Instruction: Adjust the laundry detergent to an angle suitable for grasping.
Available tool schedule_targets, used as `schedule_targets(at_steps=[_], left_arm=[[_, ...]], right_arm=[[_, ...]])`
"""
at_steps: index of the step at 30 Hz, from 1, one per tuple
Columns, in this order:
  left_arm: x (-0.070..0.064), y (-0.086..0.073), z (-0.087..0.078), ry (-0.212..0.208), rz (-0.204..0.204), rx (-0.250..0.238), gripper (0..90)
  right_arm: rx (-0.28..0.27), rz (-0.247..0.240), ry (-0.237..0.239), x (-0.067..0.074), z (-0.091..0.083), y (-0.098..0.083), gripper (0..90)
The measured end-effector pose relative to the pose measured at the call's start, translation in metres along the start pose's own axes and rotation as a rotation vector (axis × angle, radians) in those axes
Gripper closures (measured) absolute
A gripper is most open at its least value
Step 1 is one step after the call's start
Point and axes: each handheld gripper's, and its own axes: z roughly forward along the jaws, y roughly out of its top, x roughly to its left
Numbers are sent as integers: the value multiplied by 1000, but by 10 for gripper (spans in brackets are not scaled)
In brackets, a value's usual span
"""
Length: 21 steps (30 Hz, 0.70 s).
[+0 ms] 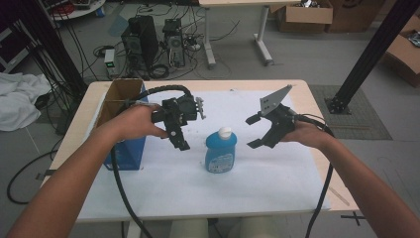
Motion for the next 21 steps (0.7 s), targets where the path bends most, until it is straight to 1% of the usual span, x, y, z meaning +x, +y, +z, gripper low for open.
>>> schedule_targets(at_steps=[6, 14, 18, 21], left_arm=[[0, 0, -2, 5, -5, -2, 195], [1, 3, -2, 5, -2, 1, 195], [2, 5, -3, 6, -3, -5, 195], [2, 5, -3, 6, -5, -4, 195]], right_arm=[[71, 51, -39, -8, -23, -8, 156], [135, 97, -124, -21, -59, -17, 156], [182, 117, -163, -29, -70, -21, 157], [211, 135, -180, -34, -74, -25, 158]])
